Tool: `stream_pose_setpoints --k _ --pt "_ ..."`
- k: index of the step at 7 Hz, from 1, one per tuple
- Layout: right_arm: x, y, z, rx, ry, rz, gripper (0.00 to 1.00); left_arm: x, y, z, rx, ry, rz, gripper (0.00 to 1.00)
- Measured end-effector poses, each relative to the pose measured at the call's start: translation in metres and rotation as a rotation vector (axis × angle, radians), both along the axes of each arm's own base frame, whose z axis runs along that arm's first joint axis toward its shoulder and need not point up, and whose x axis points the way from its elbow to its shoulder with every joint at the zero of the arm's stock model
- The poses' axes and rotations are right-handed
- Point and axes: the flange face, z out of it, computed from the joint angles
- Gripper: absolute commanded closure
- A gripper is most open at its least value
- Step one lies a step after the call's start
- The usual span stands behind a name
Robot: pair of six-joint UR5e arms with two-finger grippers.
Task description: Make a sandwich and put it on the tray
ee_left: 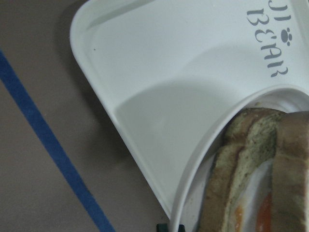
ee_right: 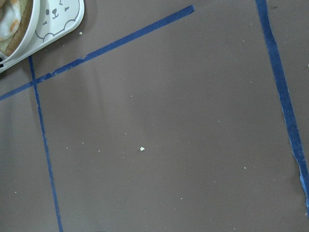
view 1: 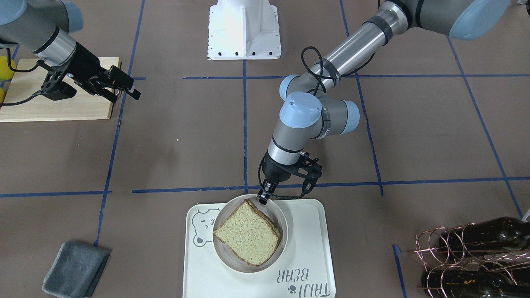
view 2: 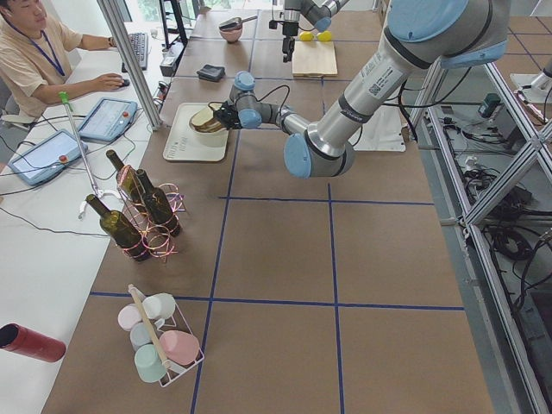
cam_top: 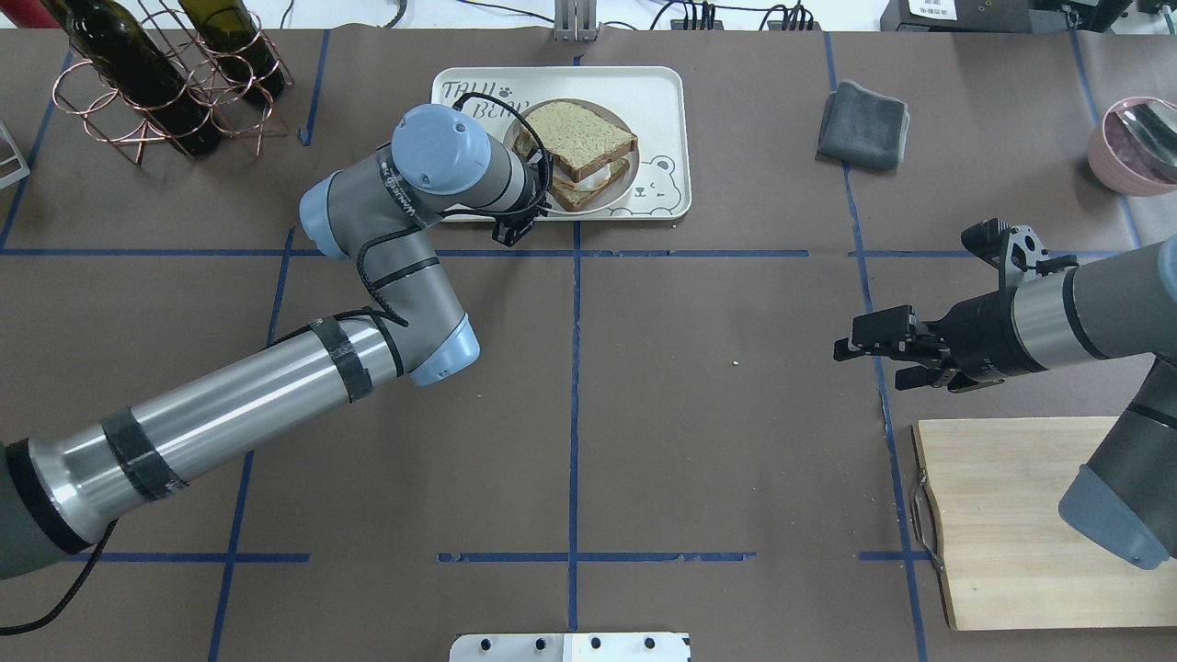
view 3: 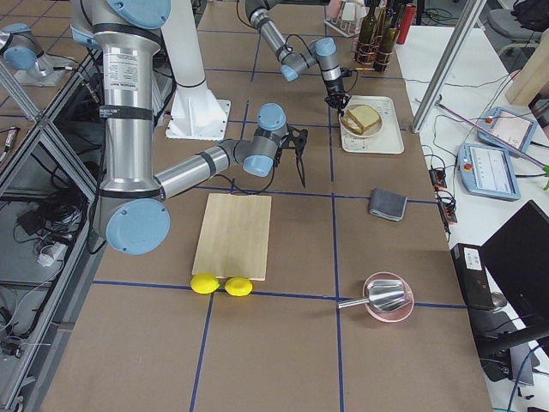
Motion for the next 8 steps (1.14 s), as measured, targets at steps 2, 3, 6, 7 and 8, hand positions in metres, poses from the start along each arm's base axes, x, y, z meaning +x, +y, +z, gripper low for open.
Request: stream_pose_setpoints --k 2,3,6,7,8 --pt "0.0 0.001 -0.001 0.001 -0.001 -0.001 0.0 0.005 -0.005 0.01 -0.002 -0.002 -0.002 0.97" --pt "0.0 0.001 0.0 0.001 -0.001 -0.001 0.0 0.006 -0.006 0.016 -0.004 -0.005 -0.002 0.79" --pt "0.001 0.001 -0.001 0.001 -0.001 0.0 0.0 0.005 -0.008 0.014 0.025 -0.003 0.007 0.76" --pt "0.001 0.001 -0.001 0.001 -0.001 0.0 0.0 -0.002 -0.012 0.009 0.042 -0.001 0.004 0.76" --pt "0.001 0.001 -0.001 0.002 -0.002 0.0 0.0 -0.01 -0.016 0.002 0.067 -0.001 0.004 0.76"
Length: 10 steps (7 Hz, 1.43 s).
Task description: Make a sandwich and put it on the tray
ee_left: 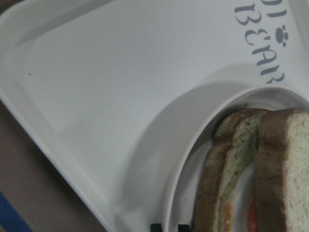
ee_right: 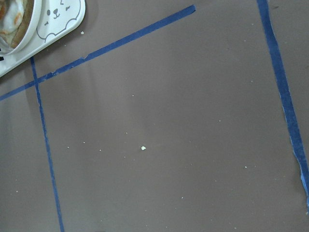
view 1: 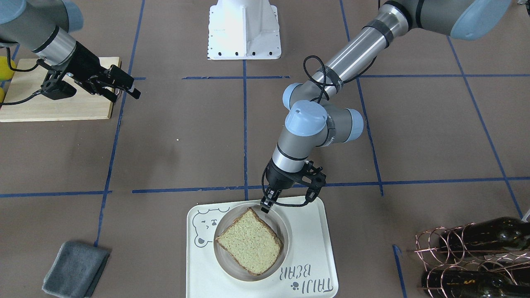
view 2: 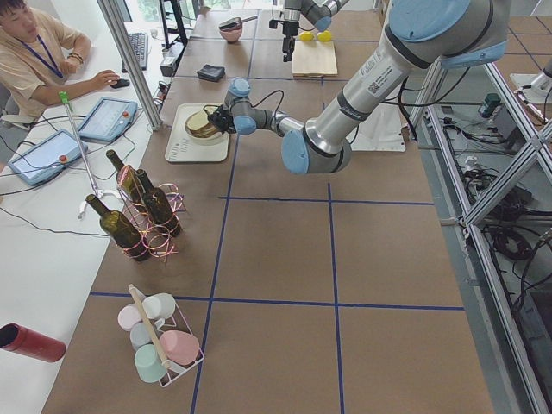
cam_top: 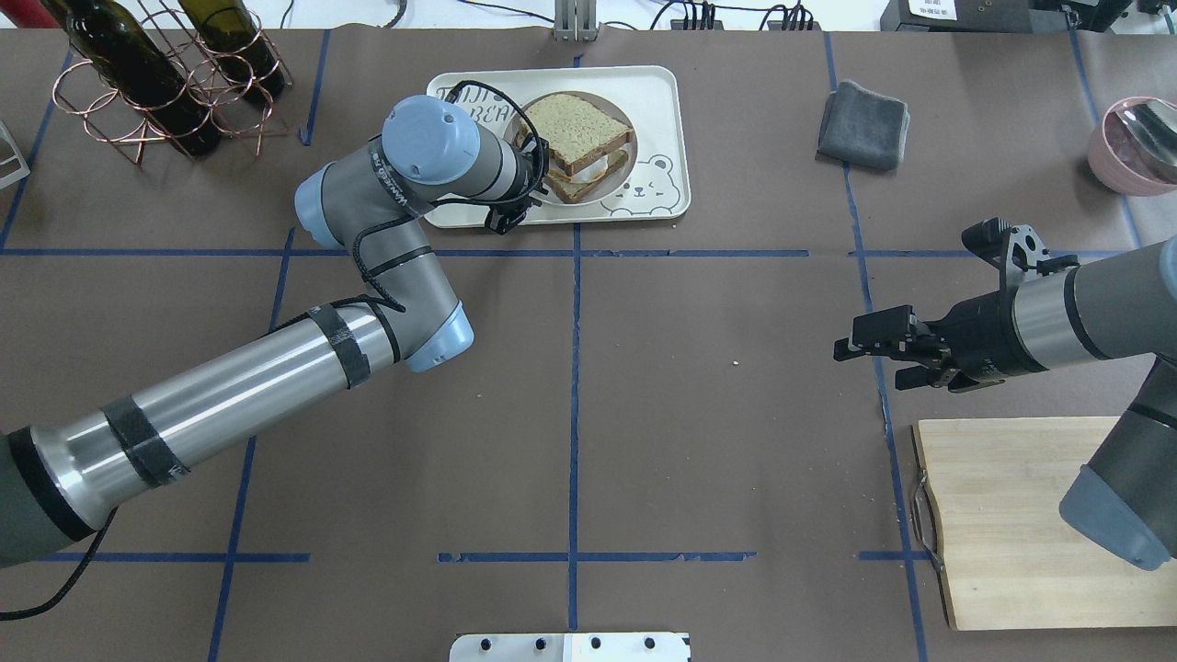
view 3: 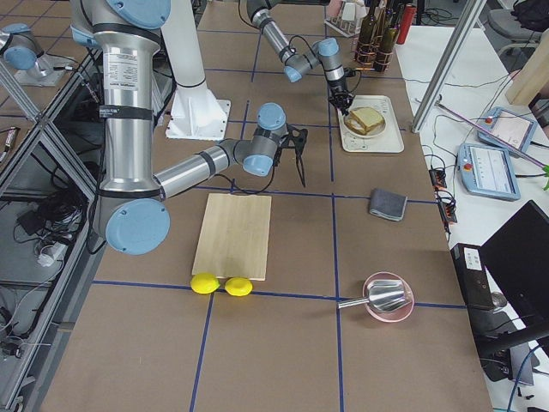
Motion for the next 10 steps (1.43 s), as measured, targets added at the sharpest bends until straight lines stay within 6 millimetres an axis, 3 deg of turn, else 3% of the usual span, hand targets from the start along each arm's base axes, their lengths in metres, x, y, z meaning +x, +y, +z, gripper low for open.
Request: stream_pose_setpoints --k 2,3,5,6,7,9,10 --pt "0.0 0.0 -0.001 0.001 -0.001 0.0 0.0 -0.02 0.0 -0.008 0.05 -0.001 0.006 0.76" --pt "0.001 -0.001 -0.001 0.0 -0.002 -0.001 0.0 -0.037 0.01 -0.006 0.072 -0.017 0.019 0.76" --pt "0.025 -0.013 0.002 -0.027 -0.015 -0.013 0.0 -0.089 0.053 0.011 0.179 -0.063 0.121 0.74" --pt "0.049 -0.022 0.01 -0.035 -0.009 -0.016 0.0 -0.126 0.083 0.032 0.286 -0.093 0.211 0.34" --pt "0.072 -0.03 0.023 -0.018 0.024 -0.013 0.0 -0.165 0.108 0.059 0.395 -0.144 0.279 0.0" --pt "0.125 -0.05 0.059 0.073 0.153 -0.019 0.0 -0.255 0.133 0.129 0.562 -0.282 0.409 0.0" --pt "0.161 -0.06 0.078 0.119 0.224 -0.025 0.0 -0.315 0.135 0.165 0.654 -0.357 0.484 0.0"
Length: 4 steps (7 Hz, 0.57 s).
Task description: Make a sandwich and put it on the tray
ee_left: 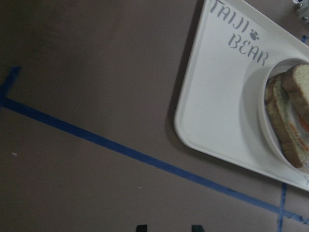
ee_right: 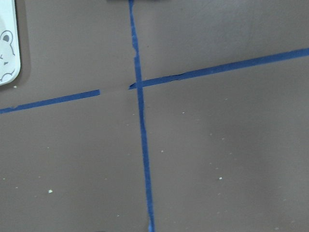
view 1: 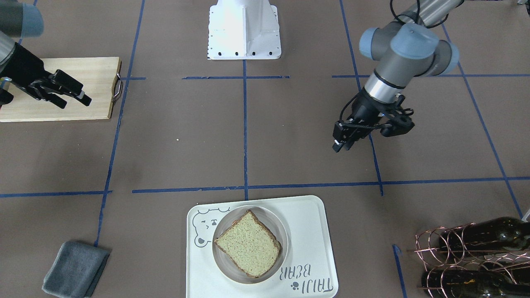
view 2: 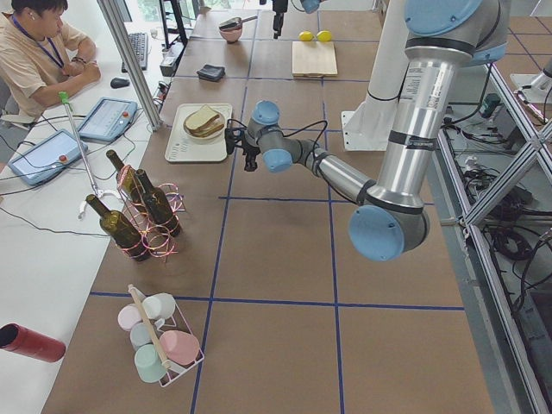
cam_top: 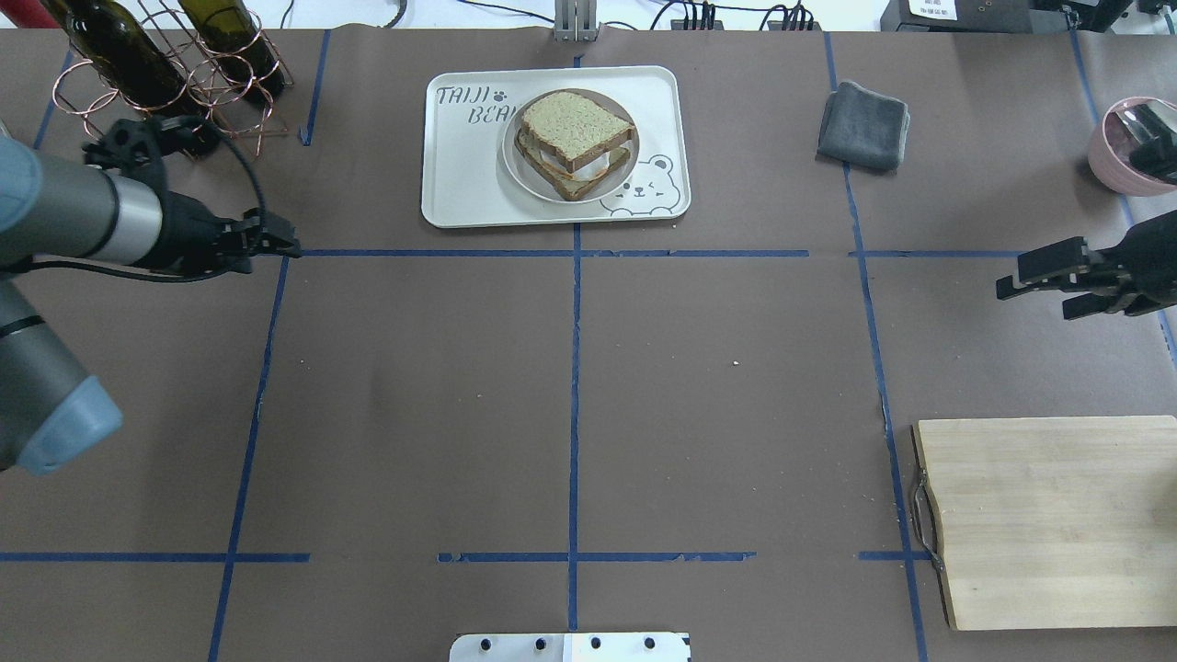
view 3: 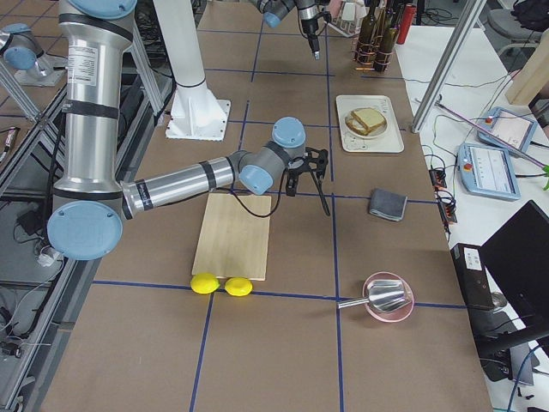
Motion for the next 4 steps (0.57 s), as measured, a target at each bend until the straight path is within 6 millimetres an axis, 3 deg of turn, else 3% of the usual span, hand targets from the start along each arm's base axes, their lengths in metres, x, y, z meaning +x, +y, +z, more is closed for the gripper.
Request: stream_pose_setpoints --k 2,4 --pt "0.077 -0.015 0.033 0.053 0.13 -0.047 0.0 -0.132 0.004 0.073 0.207 -0.169 0.107 0.0" --pt "0.14 -0.019 0.057 0.071 0.201 -0.124 0.0 -0.23 0.015 0.136 0.273 -0.343 0.231 0.0"
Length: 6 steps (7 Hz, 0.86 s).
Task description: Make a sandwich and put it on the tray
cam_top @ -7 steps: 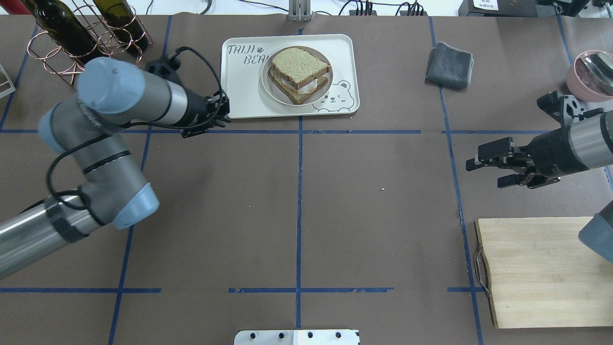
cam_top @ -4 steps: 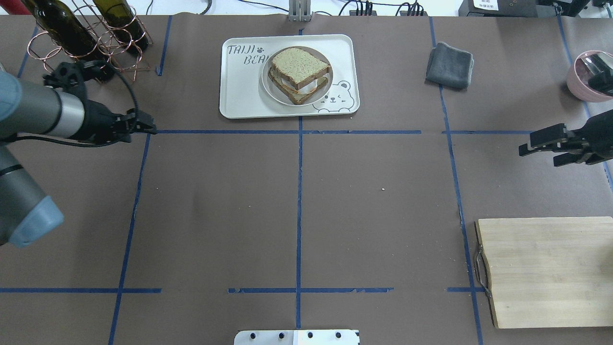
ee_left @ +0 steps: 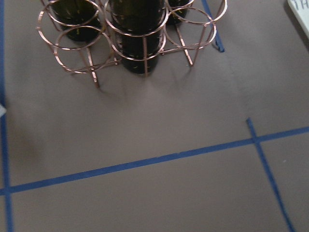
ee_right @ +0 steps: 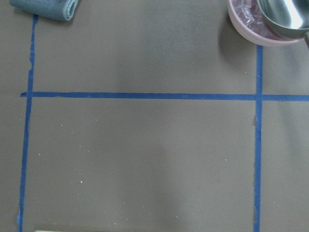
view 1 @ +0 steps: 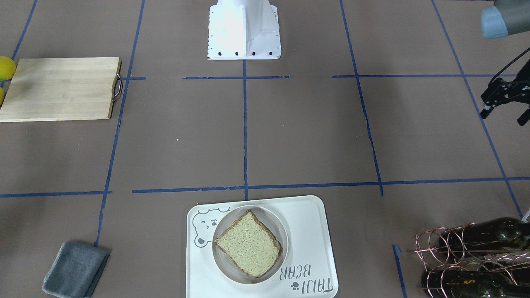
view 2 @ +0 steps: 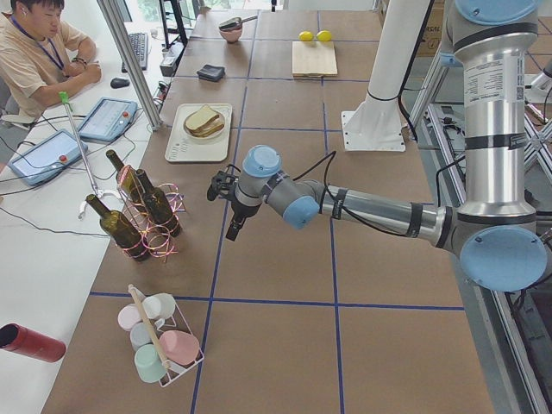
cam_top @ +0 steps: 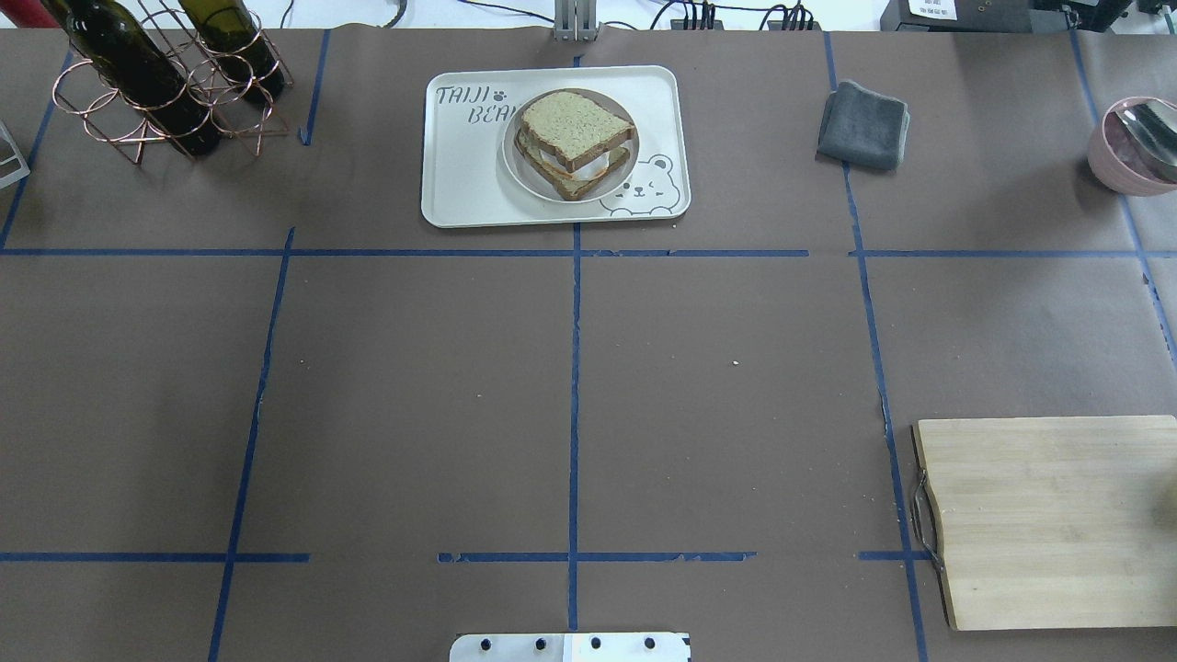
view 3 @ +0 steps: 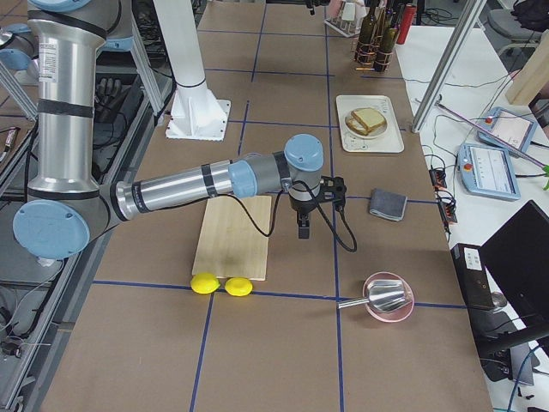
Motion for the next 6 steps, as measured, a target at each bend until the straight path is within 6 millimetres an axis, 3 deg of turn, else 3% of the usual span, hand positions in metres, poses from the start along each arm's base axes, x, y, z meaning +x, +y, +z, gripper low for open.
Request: stream_pose_setpoints --k 1,2,3,6 --pt "0.021 0.002 0.008 -0.007 0.013 -0.021 0.0 -0.048 -0.001 0.02 -0.047 -0.065 0.04 0.0" --pt "0.029 0.004 0.012 -0.012 0.017 -0.036 0.0 -0.086 0.006 0.035 -0.134 -0.072 0.072 0.0" --pt "0.031 0.004 0.015 -0.017 0.018 -0.045 0.0 -0.102 0.019 0.045 -0.213 -0.053 0.09 0.0" --pt "0.03 0.007 0.018 -0.03 0.009 -0.045 0.0 -0.105 0.033 0.052 -0.257 0.019 0.114 0.0"
